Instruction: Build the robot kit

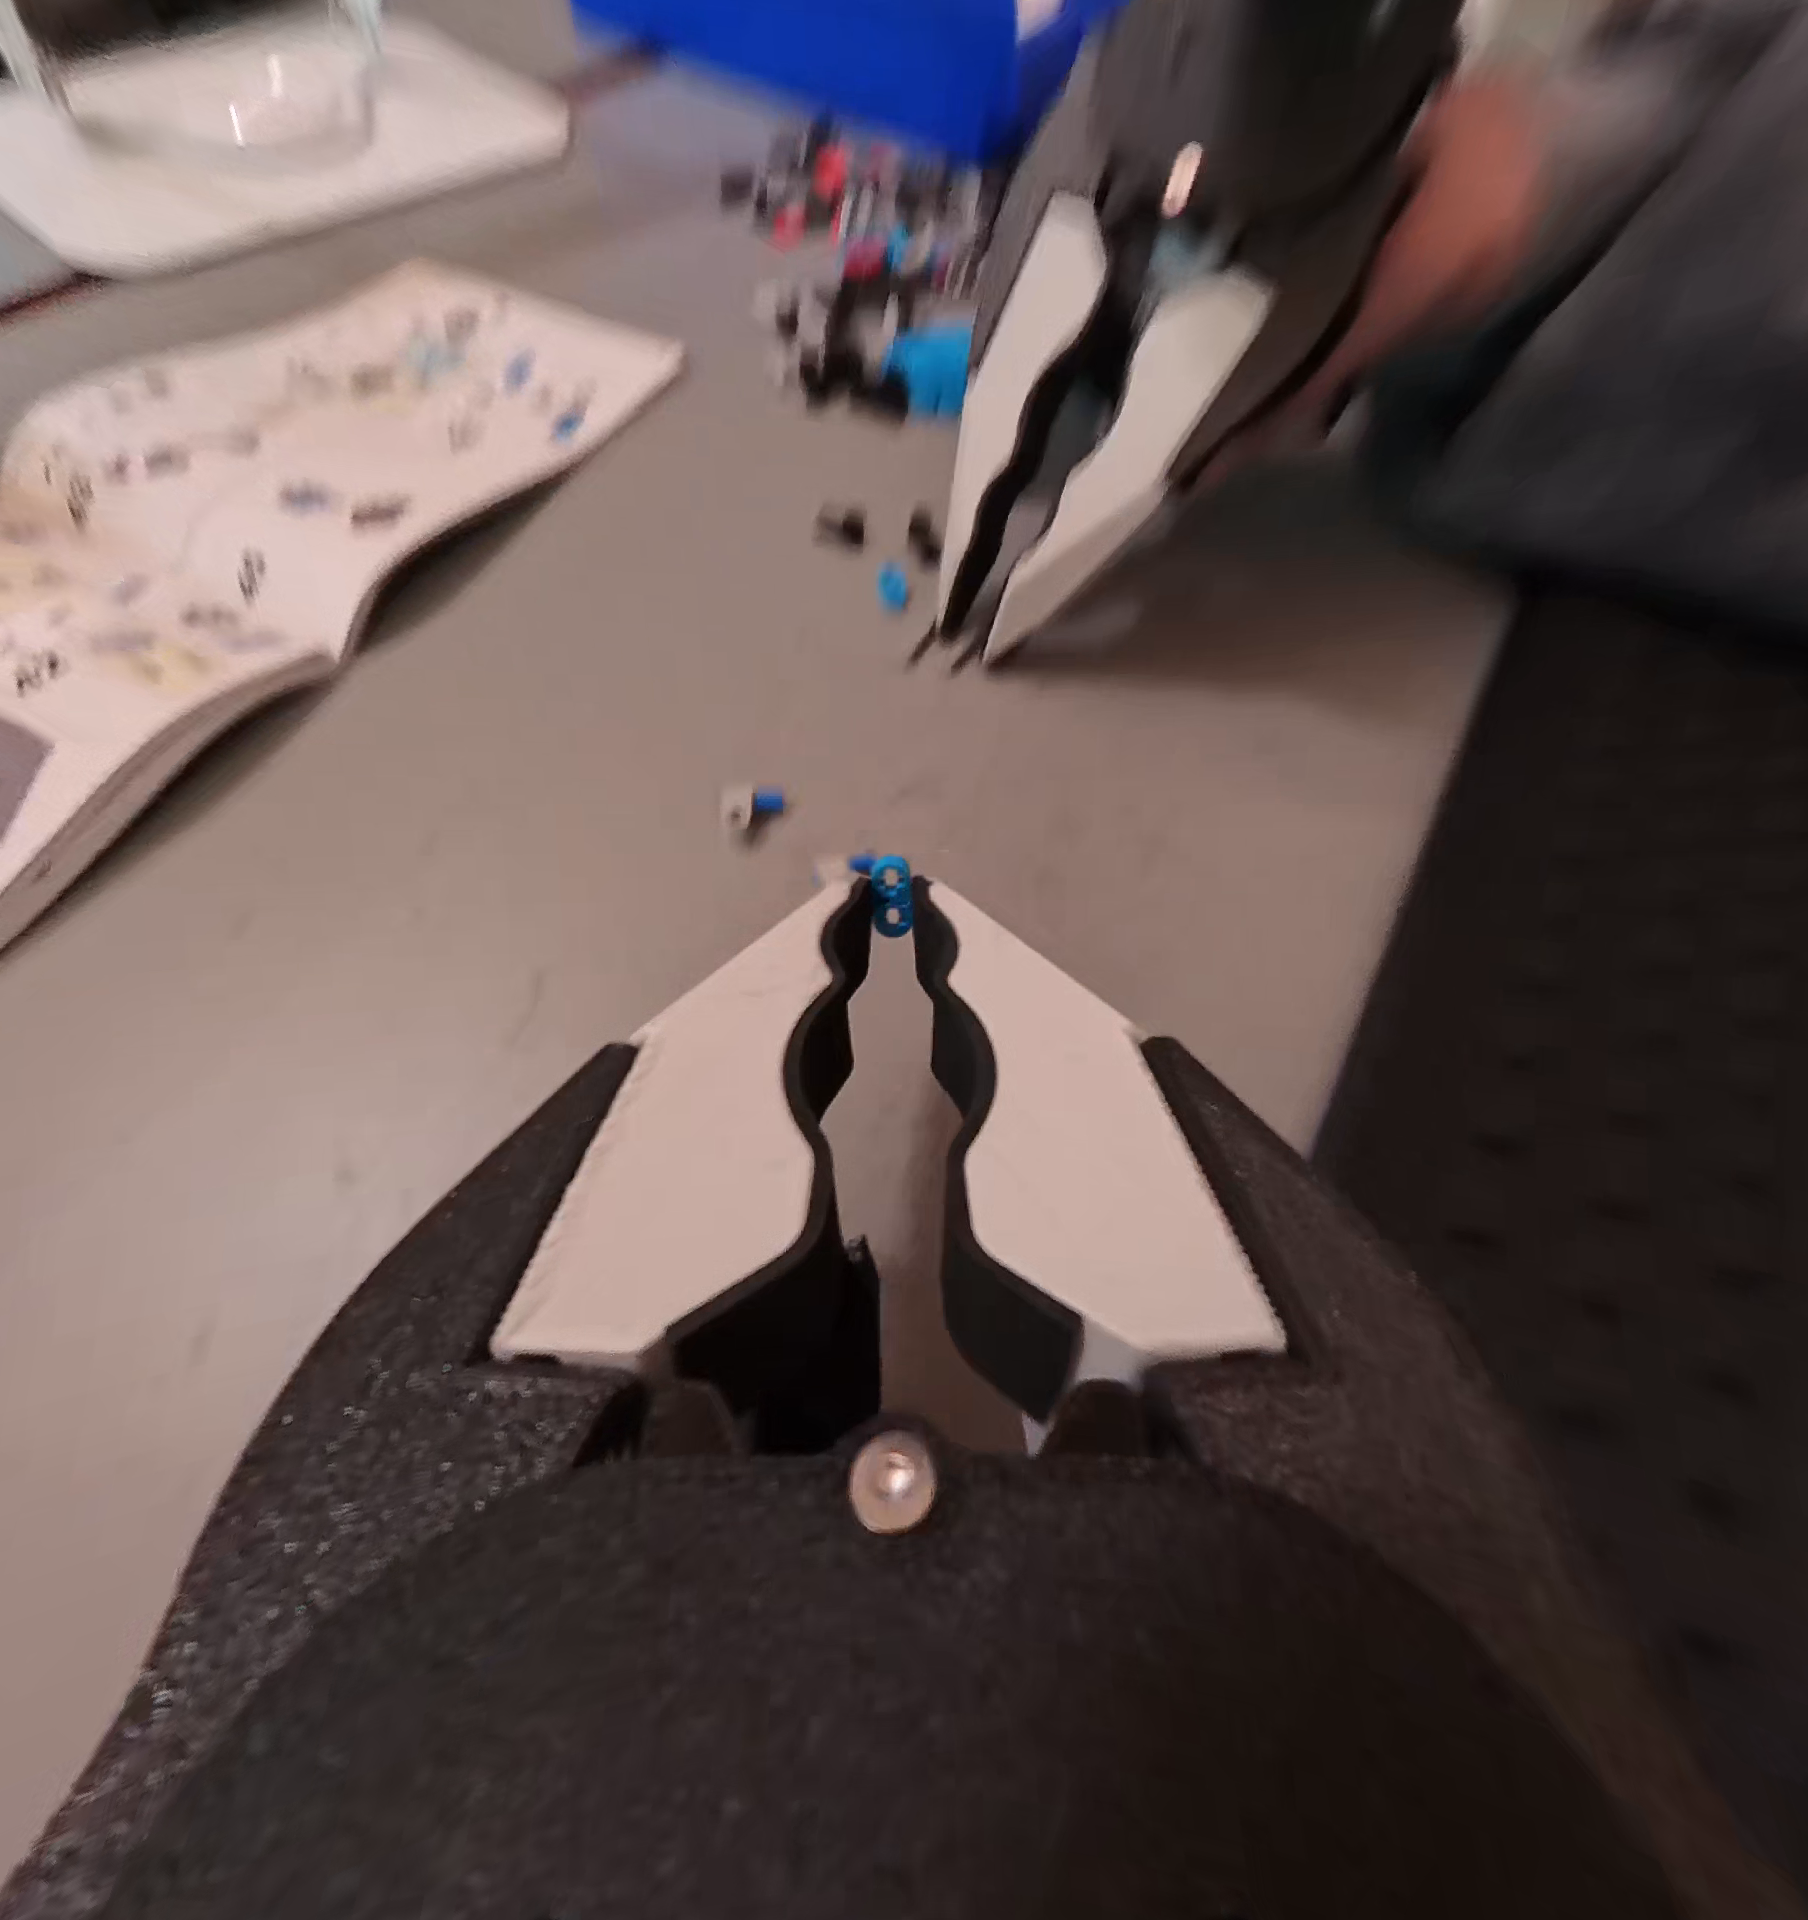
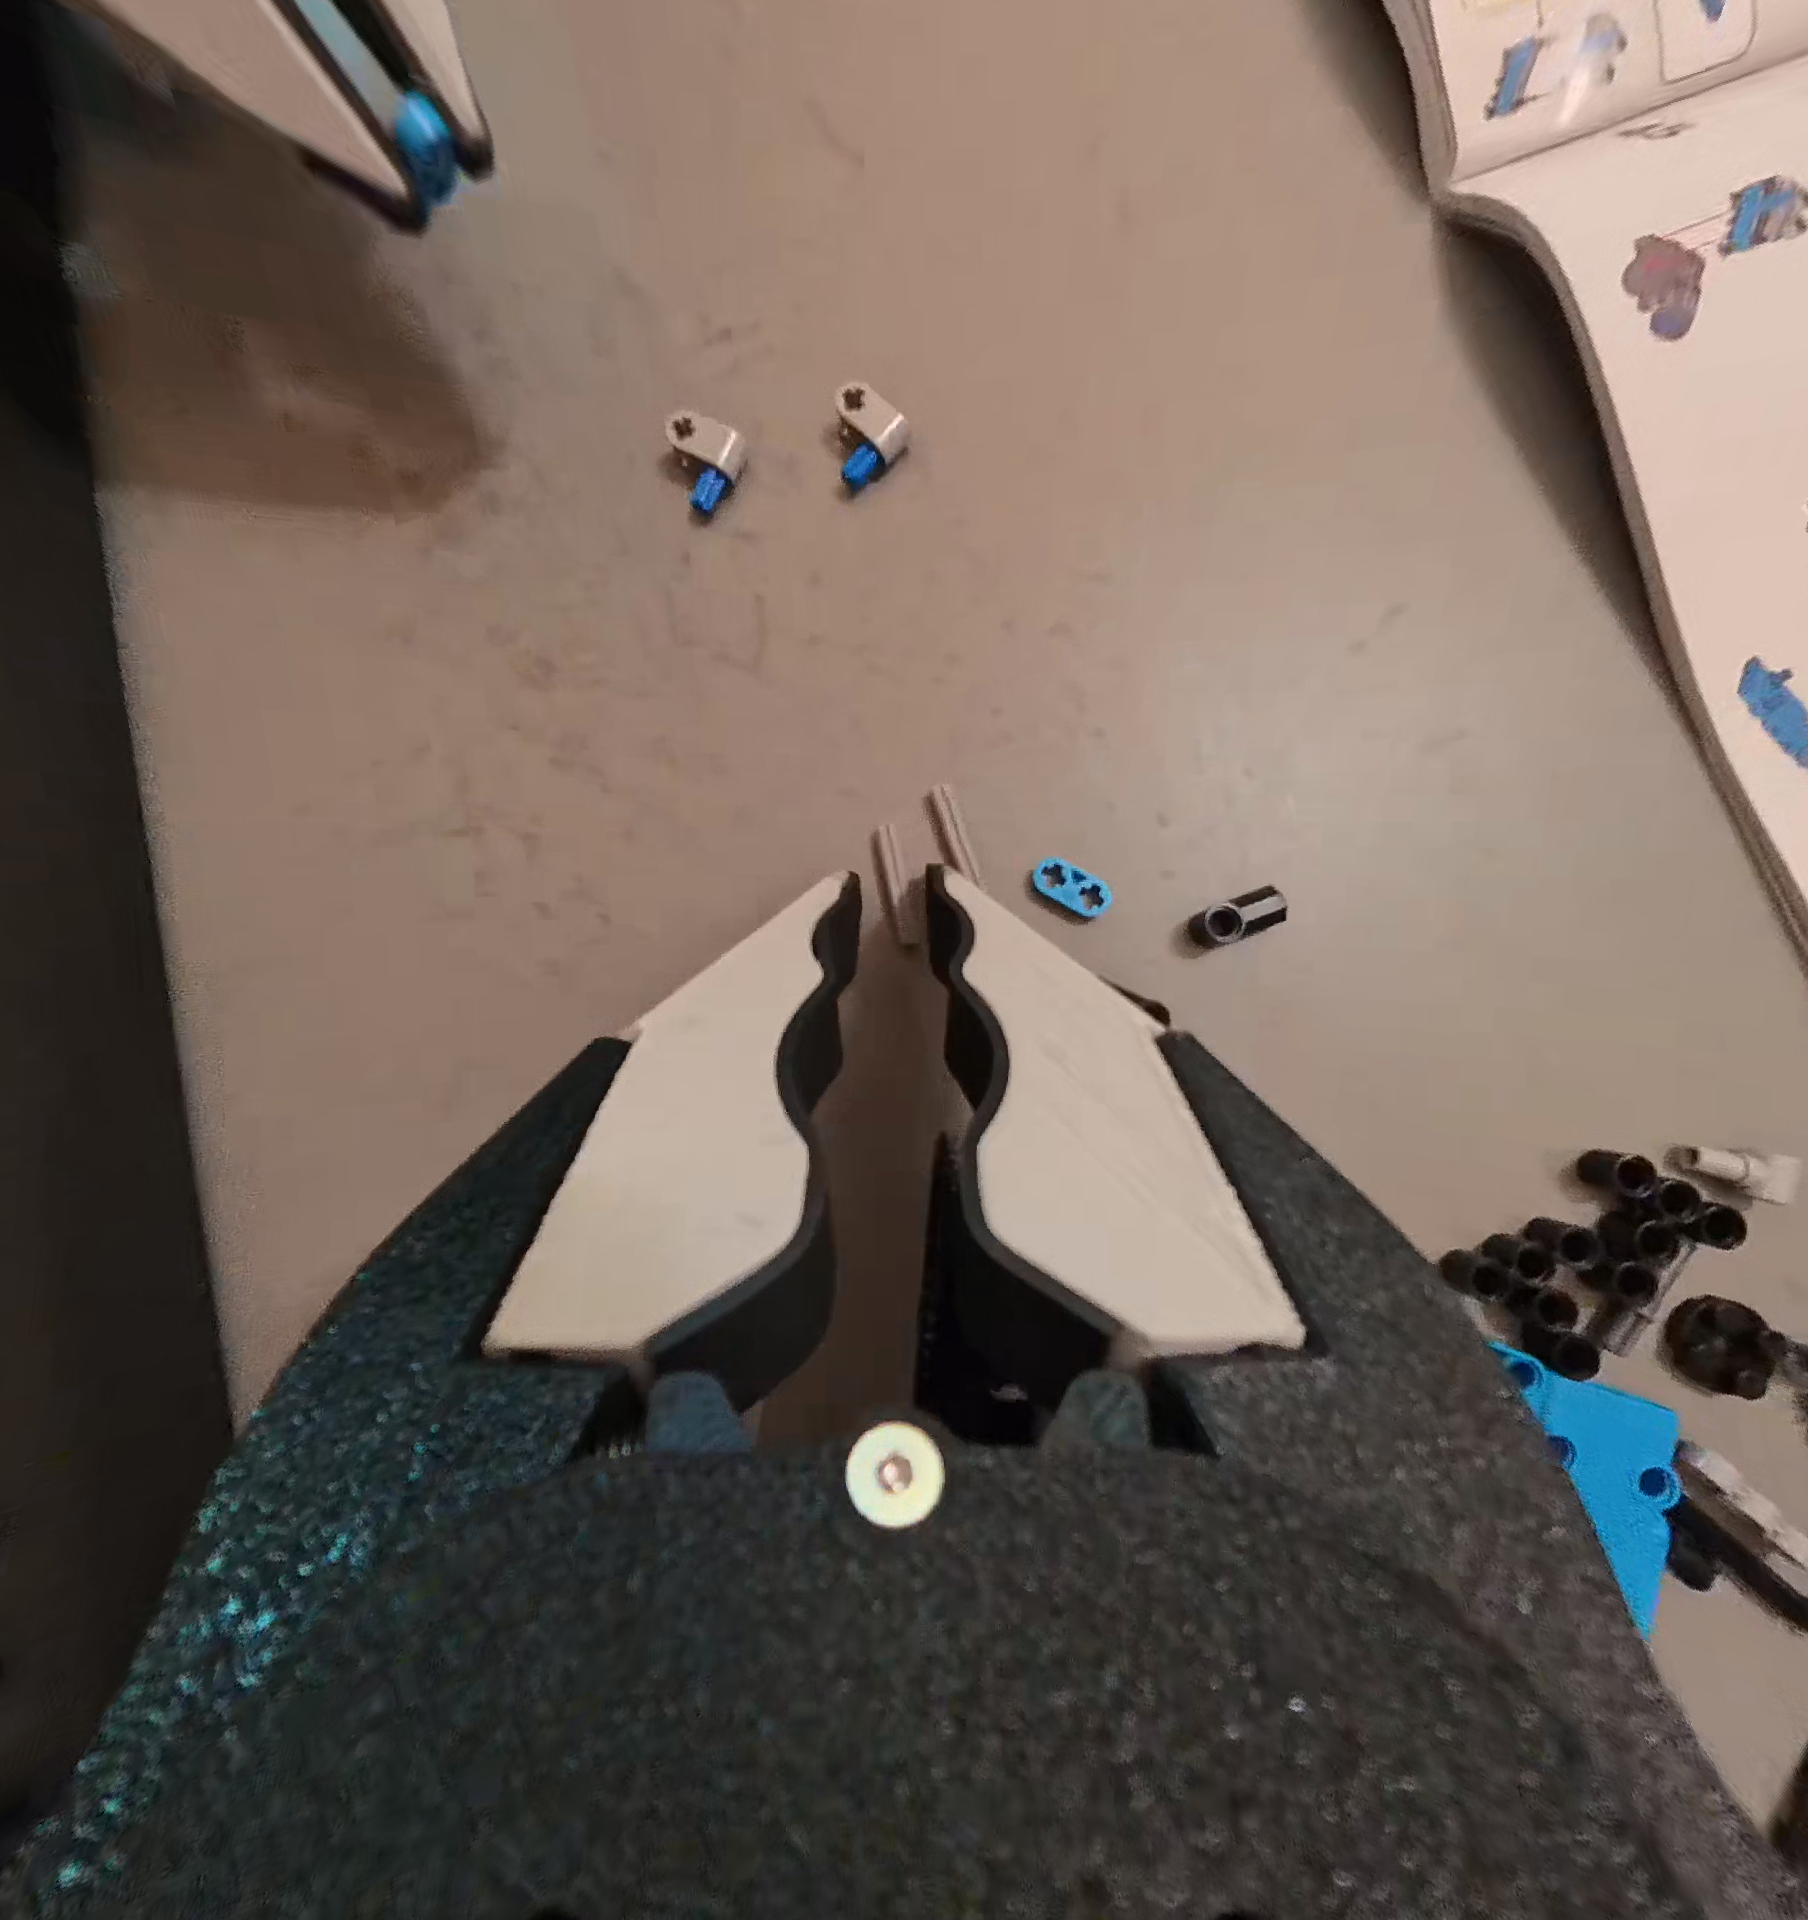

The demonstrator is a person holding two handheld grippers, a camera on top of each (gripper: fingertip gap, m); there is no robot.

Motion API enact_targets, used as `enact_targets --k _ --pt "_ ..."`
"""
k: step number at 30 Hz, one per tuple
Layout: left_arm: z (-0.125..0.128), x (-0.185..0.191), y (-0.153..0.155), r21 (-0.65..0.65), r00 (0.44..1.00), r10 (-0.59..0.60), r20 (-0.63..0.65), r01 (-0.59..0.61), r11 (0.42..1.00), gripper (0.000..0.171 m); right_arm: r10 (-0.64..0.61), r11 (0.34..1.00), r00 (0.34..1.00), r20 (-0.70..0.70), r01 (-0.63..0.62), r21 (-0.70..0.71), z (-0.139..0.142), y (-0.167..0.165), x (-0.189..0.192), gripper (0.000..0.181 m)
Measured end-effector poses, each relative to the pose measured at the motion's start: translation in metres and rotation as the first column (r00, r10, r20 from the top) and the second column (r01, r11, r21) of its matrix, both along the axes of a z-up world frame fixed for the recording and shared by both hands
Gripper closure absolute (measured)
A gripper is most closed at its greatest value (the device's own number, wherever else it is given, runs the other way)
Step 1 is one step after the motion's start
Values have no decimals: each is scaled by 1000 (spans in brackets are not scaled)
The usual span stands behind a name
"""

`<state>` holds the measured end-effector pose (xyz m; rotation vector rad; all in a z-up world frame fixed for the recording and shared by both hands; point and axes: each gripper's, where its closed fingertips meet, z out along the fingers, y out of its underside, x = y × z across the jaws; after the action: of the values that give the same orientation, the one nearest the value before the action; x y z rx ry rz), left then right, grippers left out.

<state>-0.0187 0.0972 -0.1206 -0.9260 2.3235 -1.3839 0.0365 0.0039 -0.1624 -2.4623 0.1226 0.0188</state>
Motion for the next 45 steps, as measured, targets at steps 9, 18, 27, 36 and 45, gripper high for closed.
enact_targets --k 9,18,27,36,45 --pt "-35 3 10 192 997 43 -71 -29 981 165 -1 1000 1000 27 1 7 2 7 2 178" --pt "-34 7 8 201 997 58 -47 -47 978 150 10 927 995 -100 28 375 57 66 -18 178" --pt "28 15 -11 -249 1000 11 -28 -18 968 146 170 753 809 -563 261 604 103 103 -34 178" --pt "59 15 0 -486 999 8 -51 -32 874 168 146 711 855 -498 260 654 112 118 -41 178" --pt "29 19 3 -155 995 78 61 -68 986 169 71 805 929 -363 162 571 89 115 -41 171"
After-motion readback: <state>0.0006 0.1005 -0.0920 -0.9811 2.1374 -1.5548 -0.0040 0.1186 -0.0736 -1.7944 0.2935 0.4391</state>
